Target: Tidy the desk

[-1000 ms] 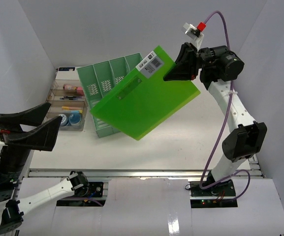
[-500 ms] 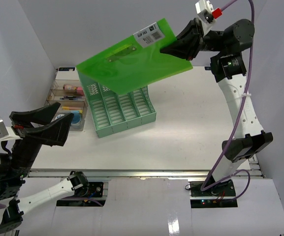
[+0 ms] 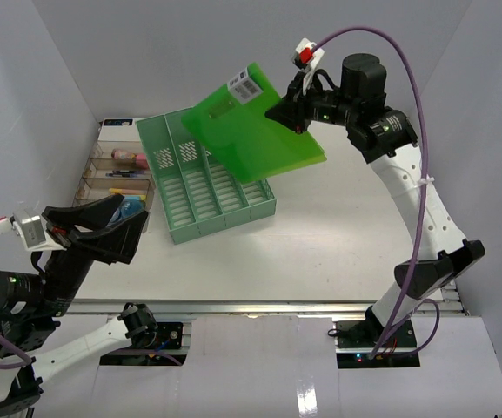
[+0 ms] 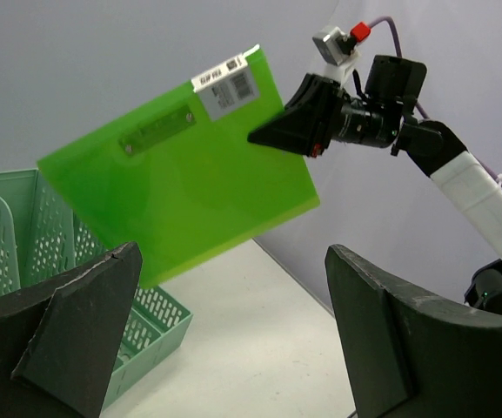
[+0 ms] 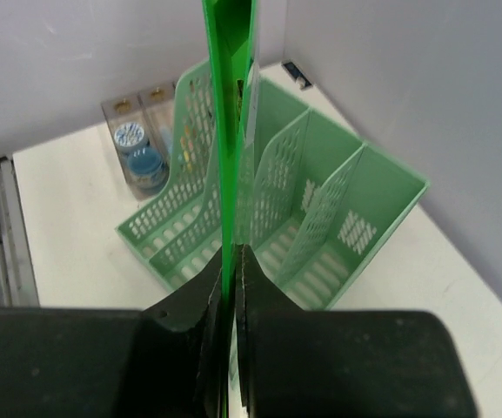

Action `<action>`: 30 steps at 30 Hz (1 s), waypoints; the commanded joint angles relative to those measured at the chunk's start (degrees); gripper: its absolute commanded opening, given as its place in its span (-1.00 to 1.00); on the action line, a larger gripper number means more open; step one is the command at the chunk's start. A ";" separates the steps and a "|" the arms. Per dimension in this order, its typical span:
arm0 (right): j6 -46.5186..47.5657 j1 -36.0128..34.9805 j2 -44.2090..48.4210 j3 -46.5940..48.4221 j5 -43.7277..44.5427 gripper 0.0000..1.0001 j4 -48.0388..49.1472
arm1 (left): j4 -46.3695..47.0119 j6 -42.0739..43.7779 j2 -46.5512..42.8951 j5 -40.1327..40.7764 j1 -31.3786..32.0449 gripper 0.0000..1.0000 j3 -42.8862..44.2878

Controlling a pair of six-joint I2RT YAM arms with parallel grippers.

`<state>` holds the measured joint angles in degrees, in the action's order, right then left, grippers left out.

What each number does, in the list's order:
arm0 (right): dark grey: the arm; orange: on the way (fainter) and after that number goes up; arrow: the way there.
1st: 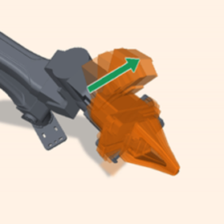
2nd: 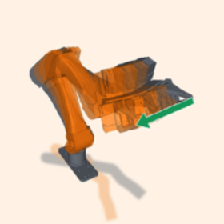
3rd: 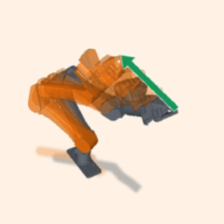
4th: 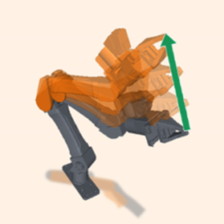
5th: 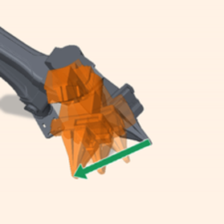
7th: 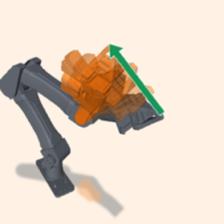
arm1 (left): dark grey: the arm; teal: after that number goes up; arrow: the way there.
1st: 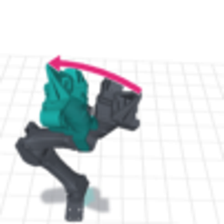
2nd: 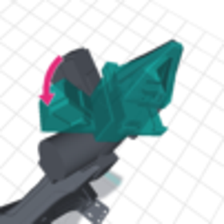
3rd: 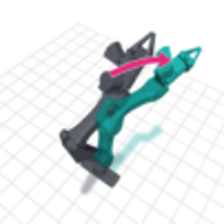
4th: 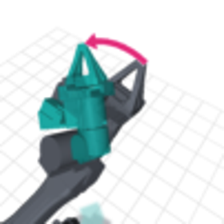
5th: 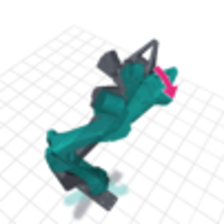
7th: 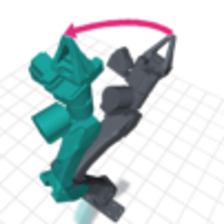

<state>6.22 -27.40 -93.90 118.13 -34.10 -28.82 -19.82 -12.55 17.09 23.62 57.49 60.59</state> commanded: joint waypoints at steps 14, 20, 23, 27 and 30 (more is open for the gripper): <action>2.54 -1.96 17.76 -12.36 20.32 -0.85 -2.87 | -0.48 -3.21 -3.24 0.67 -0.16 0.96 -4.65; 0.91 -1.89 18.68 -15.42 22.30 -0.85 -2.08 | -0.33 -3.96 -3.39 0.28 -0.19 0.96 -5.80; 0.28 -1.92 18.79 -16.84 23.69 -0.85 -0.84 | -0.31 -4.23 -3.82 0.28 -0.13 0.96 -6.56; -0.84 -1.94 16.96 -17.57 24.15 -0.85 0.05 | -0.22 -4.60 -4.10 0.18 -0.18 0.96 -7.16; -2.58 -1.94 14.92 -16.93 24.15 -0.85 0.77 | -0.24 -4.71 -4.23 0.09 -0.17 0.96 -7.29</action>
<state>6.10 -29.36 -77.45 100.16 -11.01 -34.34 -19.99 -16.70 13.21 24.42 57.49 53.60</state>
